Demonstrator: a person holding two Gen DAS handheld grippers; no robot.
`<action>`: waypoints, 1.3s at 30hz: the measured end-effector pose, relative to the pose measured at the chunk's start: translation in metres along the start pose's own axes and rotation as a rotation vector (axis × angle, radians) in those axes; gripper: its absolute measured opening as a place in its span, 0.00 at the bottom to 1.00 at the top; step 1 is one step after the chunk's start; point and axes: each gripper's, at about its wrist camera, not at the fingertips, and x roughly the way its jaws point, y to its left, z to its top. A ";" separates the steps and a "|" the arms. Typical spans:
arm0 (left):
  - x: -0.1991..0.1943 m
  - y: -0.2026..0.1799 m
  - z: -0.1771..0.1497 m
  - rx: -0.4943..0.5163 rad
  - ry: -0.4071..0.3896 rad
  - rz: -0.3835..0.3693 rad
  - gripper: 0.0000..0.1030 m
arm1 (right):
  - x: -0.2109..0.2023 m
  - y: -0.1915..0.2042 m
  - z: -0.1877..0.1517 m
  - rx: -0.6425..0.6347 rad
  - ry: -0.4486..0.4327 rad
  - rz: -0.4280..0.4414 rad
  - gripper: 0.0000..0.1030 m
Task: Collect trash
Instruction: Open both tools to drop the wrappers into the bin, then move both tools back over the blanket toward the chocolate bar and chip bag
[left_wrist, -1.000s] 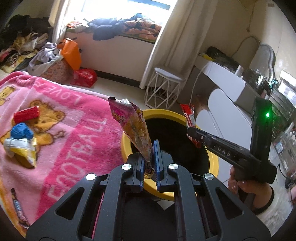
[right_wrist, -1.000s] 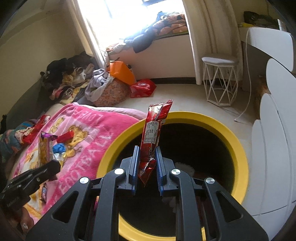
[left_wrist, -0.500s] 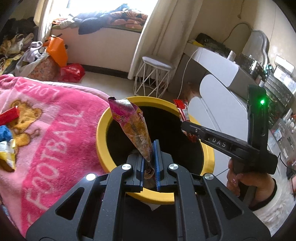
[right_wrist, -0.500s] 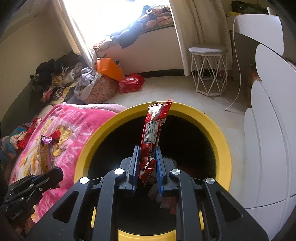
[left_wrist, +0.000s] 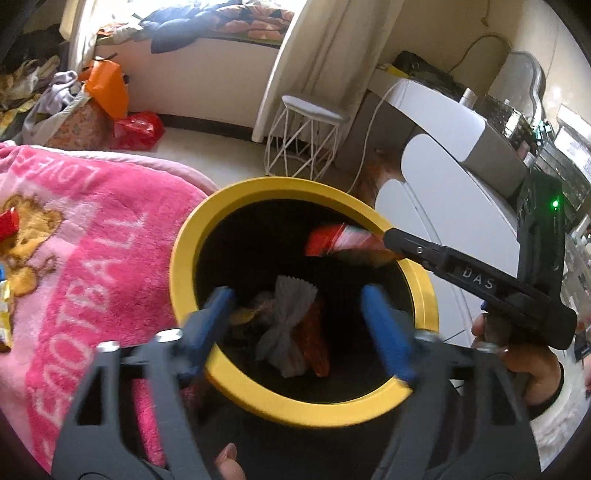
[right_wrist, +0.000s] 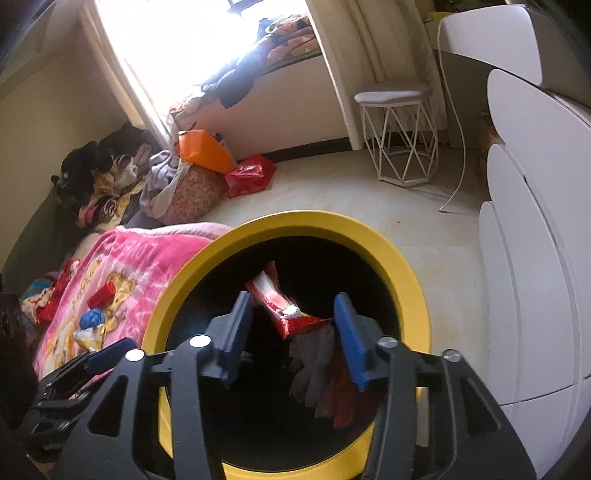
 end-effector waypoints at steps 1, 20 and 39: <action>-0.004 0.001 -0.001 -0.005 -0.010 -0.004 0.84 | -0.001 -0.001 0.000 0.006 -0.005 0.000 0.50; -0.073 0.038 -0.006 -0.069 -0.148 0.153 0.89 | -0.016 0.057 -0.006 -0.116 -0.064 0.068 0.62; -0.137 0.086 -0.010 -0.172 -0.275 0.268 0.89 | -0.019 0.121 -0.017 -0.234 -0.076 0.173 0.67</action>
